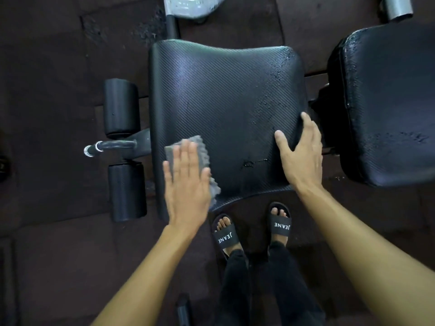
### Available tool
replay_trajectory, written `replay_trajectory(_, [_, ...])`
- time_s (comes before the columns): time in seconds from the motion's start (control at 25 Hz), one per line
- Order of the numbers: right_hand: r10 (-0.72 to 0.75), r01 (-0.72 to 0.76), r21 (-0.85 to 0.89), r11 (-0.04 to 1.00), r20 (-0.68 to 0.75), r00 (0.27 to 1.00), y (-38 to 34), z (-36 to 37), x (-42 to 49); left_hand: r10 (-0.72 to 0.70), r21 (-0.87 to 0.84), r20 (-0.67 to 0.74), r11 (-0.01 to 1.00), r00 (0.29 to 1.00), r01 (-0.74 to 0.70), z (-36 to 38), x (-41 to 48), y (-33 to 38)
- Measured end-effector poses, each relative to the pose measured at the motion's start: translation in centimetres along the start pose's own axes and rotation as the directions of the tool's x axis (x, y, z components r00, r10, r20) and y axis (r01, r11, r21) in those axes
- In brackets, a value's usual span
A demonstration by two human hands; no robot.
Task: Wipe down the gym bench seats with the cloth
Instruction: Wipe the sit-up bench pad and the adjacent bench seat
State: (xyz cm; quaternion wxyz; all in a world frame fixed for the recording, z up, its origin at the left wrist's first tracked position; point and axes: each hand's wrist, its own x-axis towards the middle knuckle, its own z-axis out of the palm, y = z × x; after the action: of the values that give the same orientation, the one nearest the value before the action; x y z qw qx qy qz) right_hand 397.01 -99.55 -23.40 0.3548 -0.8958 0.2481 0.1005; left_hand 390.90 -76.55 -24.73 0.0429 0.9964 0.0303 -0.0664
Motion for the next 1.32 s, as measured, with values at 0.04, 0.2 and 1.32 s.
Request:
replay_trajectory(0.04, [0.010,-0.010,0.052,0.999,0.009,1.000,0.0,-0.3,0.2,-0.076,-0.024,-0.002,0.997,0.997,0.076,-0.1,1.4,-0.5])
replay_trajectory(0.2, [0.039,-0.037,0.194,0.980,-0.007,0.999,-0.6,-1.1,0.9,-0.154,-0.064,-0.035,0.986,0.987,0.152,-0.5,7.5,1.9])
replay_trajectory(1.32, [-0.505,0.529,-0.276,0.802,0.159,0.848,0.3,2.4,-3.5,-0.162,-0.181,-0.116,0.974,0.980,0.140,0.0,7.9,2.9])
